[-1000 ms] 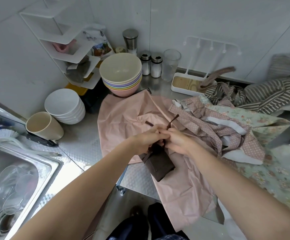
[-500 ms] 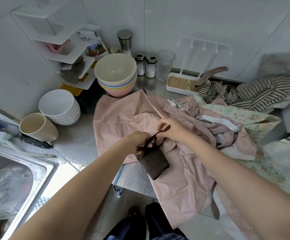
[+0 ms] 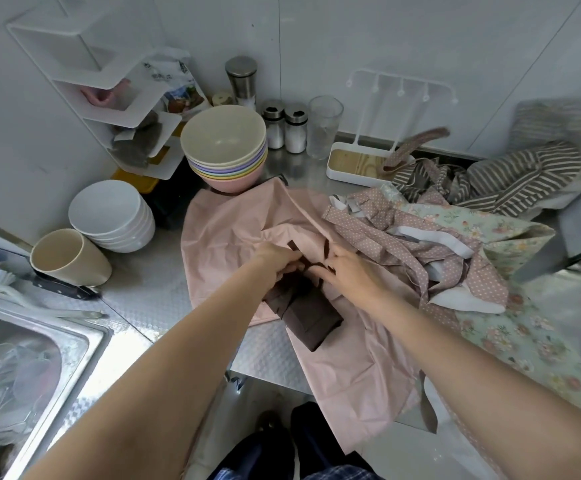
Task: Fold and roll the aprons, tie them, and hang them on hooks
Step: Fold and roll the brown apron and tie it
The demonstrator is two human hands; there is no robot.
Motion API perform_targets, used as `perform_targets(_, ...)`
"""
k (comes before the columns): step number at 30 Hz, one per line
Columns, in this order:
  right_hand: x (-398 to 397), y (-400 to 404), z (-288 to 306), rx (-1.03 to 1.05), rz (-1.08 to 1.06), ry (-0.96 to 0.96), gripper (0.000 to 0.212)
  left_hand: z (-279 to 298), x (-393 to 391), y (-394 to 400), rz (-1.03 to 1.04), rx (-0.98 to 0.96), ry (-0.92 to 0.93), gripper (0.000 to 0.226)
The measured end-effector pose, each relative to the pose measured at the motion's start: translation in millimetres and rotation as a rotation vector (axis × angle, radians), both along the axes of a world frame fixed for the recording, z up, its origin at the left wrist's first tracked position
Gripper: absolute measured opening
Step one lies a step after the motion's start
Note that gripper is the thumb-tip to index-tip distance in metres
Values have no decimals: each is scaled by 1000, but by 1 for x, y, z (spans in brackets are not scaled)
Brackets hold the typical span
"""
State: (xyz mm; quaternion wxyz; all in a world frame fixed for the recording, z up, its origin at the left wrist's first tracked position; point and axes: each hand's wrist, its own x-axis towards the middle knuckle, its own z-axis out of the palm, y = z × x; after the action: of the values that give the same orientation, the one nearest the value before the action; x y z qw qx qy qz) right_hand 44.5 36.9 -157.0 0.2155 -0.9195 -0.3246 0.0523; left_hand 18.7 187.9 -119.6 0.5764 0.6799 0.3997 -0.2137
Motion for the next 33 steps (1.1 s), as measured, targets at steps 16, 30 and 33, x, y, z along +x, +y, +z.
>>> perform_targets(16,16,-4,42,389,-224,843,42,20,7,10,-86,112,-331,18)
perform_targets(30,19,23,69,518,-152,1018,28,27,-12,6,-524,419,-445,19)
perform_targets(33,18,25,66,645,-176,1129,18,27,-18,10,-575,467,-511,24)
